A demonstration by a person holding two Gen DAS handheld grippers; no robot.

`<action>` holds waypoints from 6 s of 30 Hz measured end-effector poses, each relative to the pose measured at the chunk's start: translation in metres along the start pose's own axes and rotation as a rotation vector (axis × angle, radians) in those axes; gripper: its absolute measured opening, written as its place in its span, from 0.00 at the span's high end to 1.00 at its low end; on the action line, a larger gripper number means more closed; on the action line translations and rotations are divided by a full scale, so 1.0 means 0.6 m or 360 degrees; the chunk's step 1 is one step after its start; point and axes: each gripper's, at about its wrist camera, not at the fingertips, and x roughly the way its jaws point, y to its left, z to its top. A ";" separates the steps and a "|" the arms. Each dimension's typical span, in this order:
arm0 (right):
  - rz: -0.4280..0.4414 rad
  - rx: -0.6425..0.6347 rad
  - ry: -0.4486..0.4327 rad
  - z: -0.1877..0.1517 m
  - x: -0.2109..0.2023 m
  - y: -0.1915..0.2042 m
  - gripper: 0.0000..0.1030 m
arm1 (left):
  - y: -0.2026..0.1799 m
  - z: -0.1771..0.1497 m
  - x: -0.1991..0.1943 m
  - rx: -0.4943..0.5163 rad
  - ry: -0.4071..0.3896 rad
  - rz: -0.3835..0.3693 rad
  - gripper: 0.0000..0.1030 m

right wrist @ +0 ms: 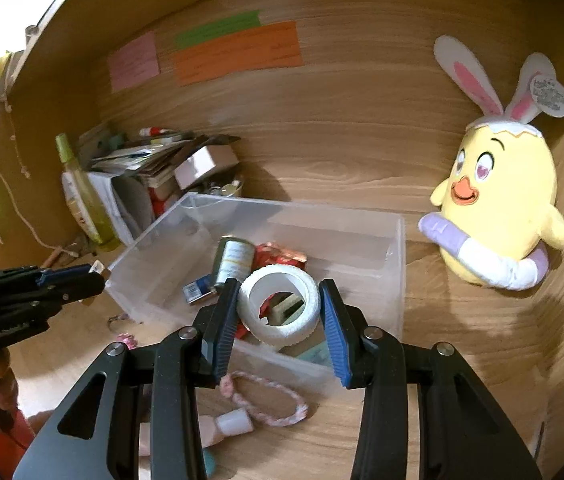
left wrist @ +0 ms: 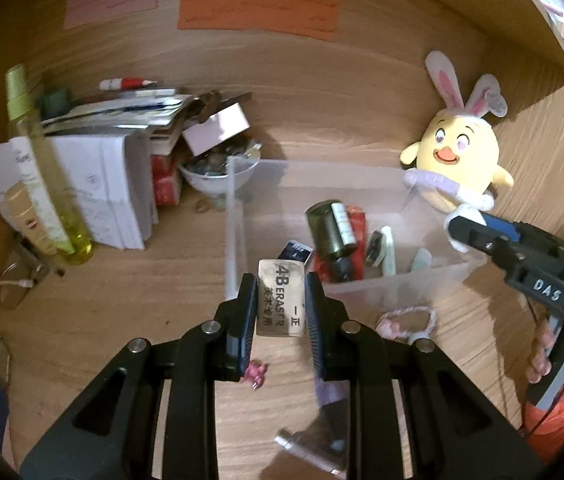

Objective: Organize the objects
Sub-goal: 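Carry the eraser and tape roll into the clear box and release, then lower the left tool onto the pink hair clip and grasp it, then grasp the braided hair tie with the right tool while the left tool lifts the clip, then carry the clip and hair tie into the clear box and release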

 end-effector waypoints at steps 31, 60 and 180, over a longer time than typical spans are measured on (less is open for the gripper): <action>-0.0010 0.0040 0.0168 -0.011 0.083 -0.030 0.64 | -0.019 0.055 0.125 -0.0069 0.0141 -0.0062 0.77; -0.0091 0.0184 0.0113 -0.062 -0.026 -0.038 0.31 | -0.015 -0.012 -0.024 -0.0006 -0.0025 0.0059 0.24; -0.0032 -0.0067 -0.0178 0.049 -0.080 0.013 0.86 | -0.053 0.083 -0.041 0.0020 -0.0242 -0.0097 0.75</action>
